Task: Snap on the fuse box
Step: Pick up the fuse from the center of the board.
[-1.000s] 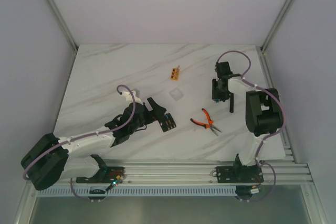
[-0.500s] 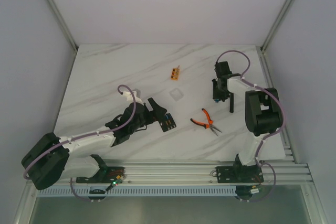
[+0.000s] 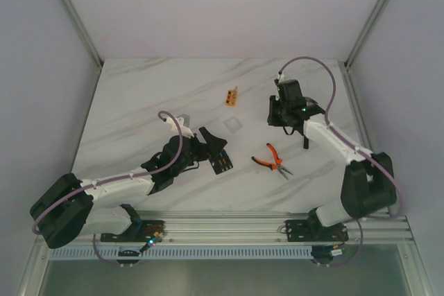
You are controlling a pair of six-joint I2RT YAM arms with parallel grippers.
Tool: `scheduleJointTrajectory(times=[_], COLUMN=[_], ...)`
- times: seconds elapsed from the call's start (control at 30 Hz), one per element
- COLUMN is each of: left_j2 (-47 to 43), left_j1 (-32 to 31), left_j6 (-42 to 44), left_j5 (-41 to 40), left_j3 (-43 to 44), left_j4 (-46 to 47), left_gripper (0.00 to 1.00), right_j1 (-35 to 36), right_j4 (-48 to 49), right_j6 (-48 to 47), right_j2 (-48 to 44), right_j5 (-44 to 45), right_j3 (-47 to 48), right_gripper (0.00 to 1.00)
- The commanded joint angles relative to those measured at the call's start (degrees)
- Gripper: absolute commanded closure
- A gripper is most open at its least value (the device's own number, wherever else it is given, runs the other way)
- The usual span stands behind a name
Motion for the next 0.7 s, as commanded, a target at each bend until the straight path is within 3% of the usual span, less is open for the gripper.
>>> scheduleJointTrajectory(times=[0.0, 0.23, 0.67], left_j2=[1.3, 4.7, 14.4], left_j1=[-2.1, -6.0, -9.7], left_j6=[2.6, 7.5, 16.1], left_j5=[-3.6, -8.4, -8.1], left_j3=[-0.1, 2.2, 10.2], left_j4=[8.9, 16.7, 20.2], left_gripper=[0.1, 0.25, 0.48], right_j1=[2.7, 8.6, 13.7], right_j4=[4.4, 10.6, 15.6], right_j6=[6.9, 14.9, 20.1], right_j2=[-7.5, -15.7, -19.3], right_j5=[-3.6, -5.5, -5.3], right_j3=[-4.7, -10.2, -13.5], right_gripper=[0.76, 0.76, 0.77])
